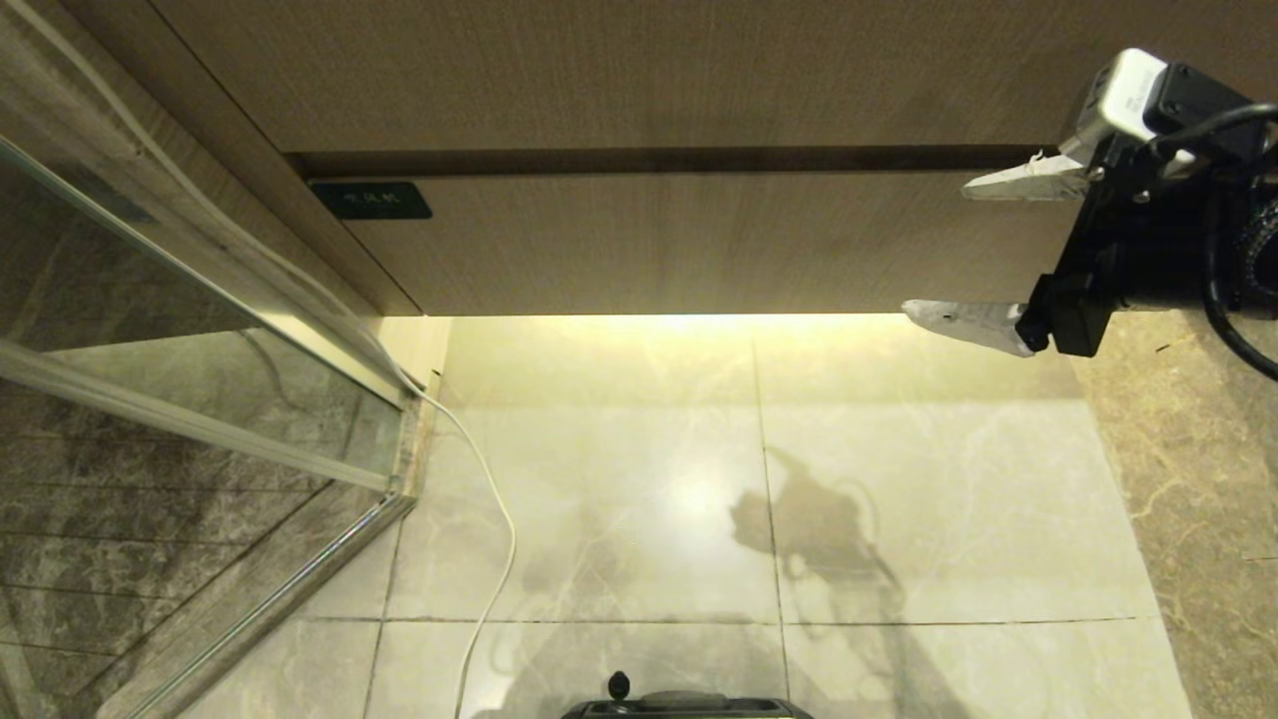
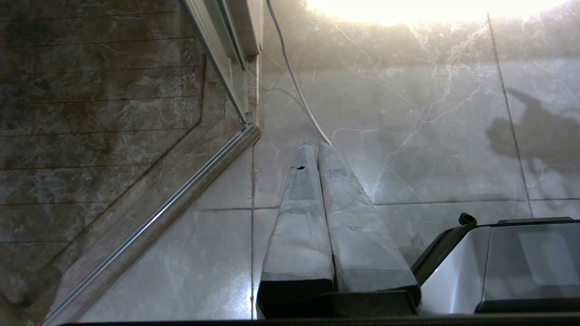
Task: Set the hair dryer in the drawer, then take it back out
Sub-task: Pull open the drawer
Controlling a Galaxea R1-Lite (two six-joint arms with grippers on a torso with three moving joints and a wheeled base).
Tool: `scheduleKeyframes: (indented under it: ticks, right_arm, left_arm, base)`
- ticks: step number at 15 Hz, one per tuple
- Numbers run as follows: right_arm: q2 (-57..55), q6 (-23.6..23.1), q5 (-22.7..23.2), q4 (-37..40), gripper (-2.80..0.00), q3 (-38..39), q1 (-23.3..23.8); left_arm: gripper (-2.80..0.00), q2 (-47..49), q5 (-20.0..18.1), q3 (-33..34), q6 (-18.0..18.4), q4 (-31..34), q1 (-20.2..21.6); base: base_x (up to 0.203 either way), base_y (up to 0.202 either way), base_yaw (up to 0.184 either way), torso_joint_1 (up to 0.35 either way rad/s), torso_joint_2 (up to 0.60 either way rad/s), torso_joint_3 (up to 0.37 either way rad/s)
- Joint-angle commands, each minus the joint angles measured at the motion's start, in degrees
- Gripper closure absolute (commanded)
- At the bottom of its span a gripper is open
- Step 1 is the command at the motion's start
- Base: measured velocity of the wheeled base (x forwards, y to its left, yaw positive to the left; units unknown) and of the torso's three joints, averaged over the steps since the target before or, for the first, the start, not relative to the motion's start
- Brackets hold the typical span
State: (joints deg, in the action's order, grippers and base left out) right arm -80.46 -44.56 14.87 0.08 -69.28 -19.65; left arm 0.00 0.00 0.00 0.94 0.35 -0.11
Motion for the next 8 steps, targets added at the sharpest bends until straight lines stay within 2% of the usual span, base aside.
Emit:
scheduleKeyframes:
  ticks: [1,8]
  right_arm:
    - [0.22,-0.26,0.07,-0.07,-2.80,0.64,-0.03]
    - [-2.34,-1.77,0.91,-2.11,-2.80,0.52,0.47]
  left_arm:
    - [0.00,0.00,0.00,0.03,0.03,0.00,-0.03]
    - [0.00,0.00,0.00,0.09,0.03,0.00,0.02]
  base:
    - [0.000,0.000,0.000,0.000,0.00,0.000]
    - [0.000,0.000,0.000,0.000,0.00,0.000]
